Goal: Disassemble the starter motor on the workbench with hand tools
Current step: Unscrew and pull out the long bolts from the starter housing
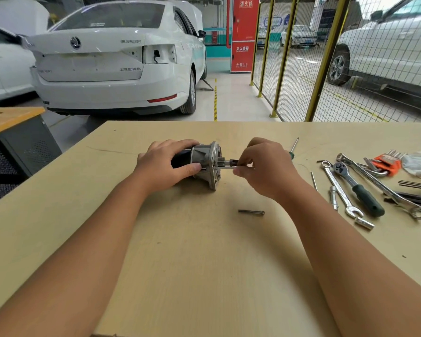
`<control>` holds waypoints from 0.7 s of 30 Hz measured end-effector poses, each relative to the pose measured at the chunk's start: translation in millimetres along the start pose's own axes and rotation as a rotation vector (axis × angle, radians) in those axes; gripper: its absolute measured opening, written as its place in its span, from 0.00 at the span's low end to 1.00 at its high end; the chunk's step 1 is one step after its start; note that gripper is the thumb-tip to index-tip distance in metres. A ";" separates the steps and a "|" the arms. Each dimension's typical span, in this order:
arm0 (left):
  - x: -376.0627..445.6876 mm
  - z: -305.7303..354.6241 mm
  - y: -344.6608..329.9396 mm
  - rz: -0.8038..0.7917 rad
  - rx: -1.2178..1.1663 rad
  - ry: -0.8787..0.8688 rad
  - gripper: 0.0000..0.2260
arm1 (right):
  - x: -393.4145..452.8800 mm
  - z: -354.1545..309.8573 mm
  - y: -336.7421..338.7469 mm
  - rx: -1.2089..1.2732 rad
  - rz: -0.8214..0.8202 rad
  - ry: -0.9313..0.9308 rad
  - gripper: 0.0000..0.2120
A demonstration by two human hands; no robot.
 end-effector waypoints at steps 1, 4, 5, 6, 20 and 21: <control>0.1 -0.1 -0.1 0.001 -0.001 0.000 0.30 | -0.6 -0.8 1.3 0.008 0.012 -0.001 0.05; 0.2 -0.1 -0.4 0.004 -0.002 -0.003 0.29 | -2.0 -1.5 1.7 0.081 0.020 0.000 0.08; 0.4 -0.1 -0.4 0.003 -0.003 -0.003 0.29 | -2.1 -0.9 0.1 0.116 0.007 -0.005 0.09; 0.5 -0.2 -0.6 0.003 -0.003 -0.001 0.29 | -2.1 0.0 -1.8 0.144 -0.009 -0.010 0.09; 1.0 1.4 -0.3 -0.003 -0.028 -0.009 0.26 | 0.1 0.2 -11.1 0.068 -0.073 0.018 0.08; 1.1 1.4 -0.2 -0.002 -0.031 -0.011 0.26 | -0.4 0.0 -9.6 0.034 -0.064 0.024 0.08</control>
Point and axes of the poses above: each hand's wrist, its own x-axis towards the middle knuckle, its own y-axis out of the back of the hand, z = x × y, the point moved 8 cm from there along x, towards the middle knuckle, and after that the axes turned 12 degrees about z, right-handed, at the moved point
